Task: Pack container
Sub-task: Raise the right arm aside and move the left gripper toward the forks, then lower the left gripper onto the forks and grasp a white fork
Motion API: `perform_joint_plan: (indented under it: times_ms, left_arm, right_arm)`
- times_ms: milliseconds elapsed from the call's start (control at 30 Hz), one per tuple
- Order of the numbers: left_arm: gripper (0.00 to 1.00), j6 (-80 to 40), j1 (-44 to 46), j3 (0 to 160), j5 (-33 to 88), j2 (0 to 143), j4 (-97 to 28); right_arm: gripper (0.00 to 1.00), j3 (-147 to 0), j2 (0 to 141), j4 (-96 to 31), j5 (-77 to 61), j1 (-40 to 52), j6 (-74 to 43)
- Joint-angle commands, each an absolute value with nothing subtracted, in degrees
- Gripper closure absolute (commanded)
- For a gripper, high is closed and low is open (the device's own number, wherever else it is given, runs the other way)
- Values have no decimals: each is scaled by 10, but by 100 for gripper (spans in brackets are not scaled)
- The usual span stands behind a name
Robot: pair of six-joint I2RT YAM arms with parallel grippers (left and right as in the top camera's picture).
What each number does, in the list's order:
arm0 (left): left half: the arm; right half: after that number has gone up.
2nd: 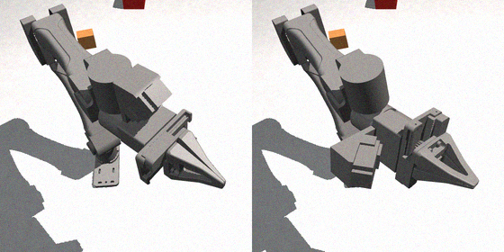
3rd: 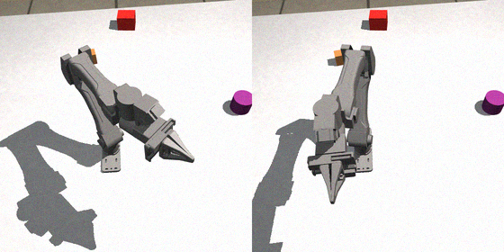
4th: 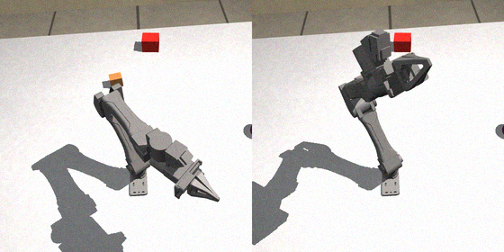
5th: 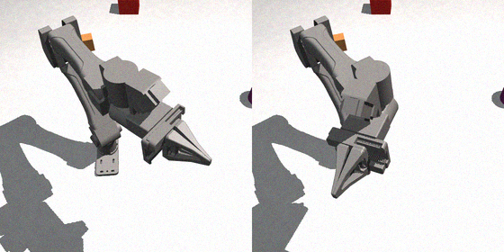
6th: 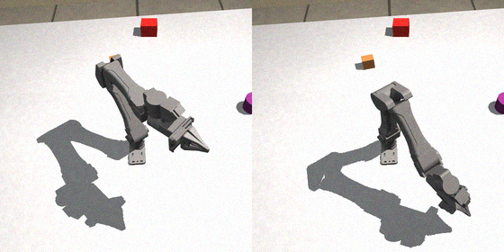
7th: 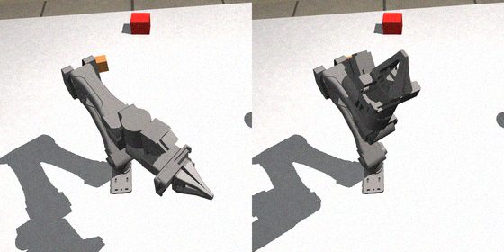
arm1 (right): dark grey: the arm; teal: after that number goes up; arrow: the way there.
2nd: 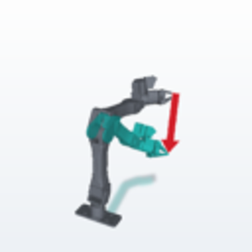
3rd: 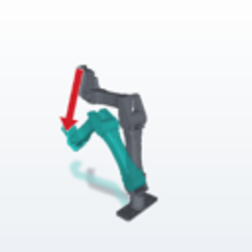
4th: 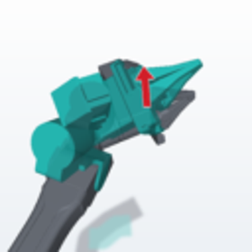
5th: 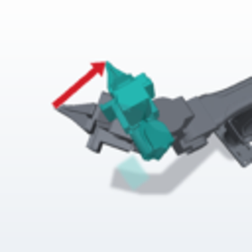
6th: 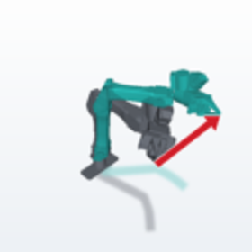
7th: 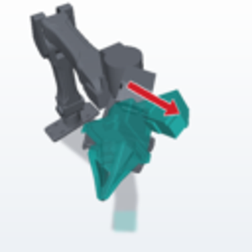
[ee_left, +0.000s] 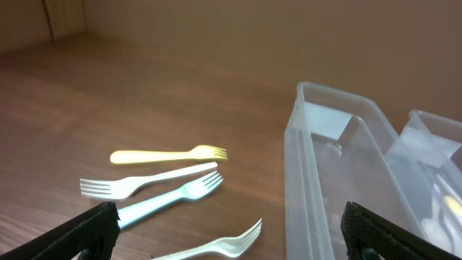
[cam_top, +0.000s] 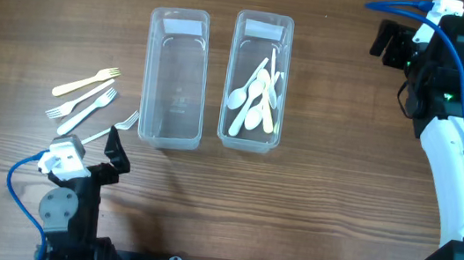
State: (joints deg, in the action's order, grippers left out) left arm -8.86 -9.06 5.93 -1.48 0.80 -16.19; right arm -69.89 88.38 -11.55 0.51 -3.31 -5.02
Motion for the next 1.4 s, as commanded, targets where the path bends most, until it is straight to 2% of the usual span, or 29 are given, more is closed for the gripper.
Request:
perform_joint_plan:
  times_ms: [0, 100, 233, 367, 433, 533, 667, 867, 967, 1100, 1233, 1300, 1367]
  left_arm:
    - [0, -74, -89, 75, -21, 5, -123]
    - [0, -71, -89, 155, -73, 41, -140]
    - [0, -29, -89, 337, -103, 191, -210]
    - [0, -30, -89, 534, -105, 376, -336]
    - [0, -15, -89, 660, -106, 505, -446]
    - [0, -15, -89, 733, -108, 601, -510]
    - [0, -22, -88, 745, -101, 690, -516]
    - [0, -33, -88, 745, 60, 771, -582]
    - [0, -142, -89, 745, 79, 797, -601]
    - [0, -395, -88, 738, 29, 807, -646]
    - [0, -524, -88, 718, 24, 808, -654]
    - [0, -703, -88, 678, -11, 808, -682]
    - [0, -750, -87, 653, 10, 808, -679]
  right_arm:
    - [0, -701, 877, -114, 15, -34, -45]
    - [0, -701, 877, -114, 15, -34, -45]
    - [0, -701, 877, -114, 15, -34, -45]
    - [0, -701, 877, -114, 15, -34, -45]
    - [0, -701, 877, -114, 15, -34, -45]
    - [0, -701, 877, -114, 15, -34, -45]
    - [0, -701, 877, -114, 15, -34, -45]
    - [0, -701, 877, -114, 15, -34, -45]
    - [0, -701, 877, -114, 15, -34, -45]
    - [0, -701, 877, -114, 15, -34, -45]
    - [0, -701, 877, -114, 15, -34, -45]
    - [0, -701, 877, -114, 15, -34, -45]
    - [0, -701, 877, -114, 15, -34, -45]
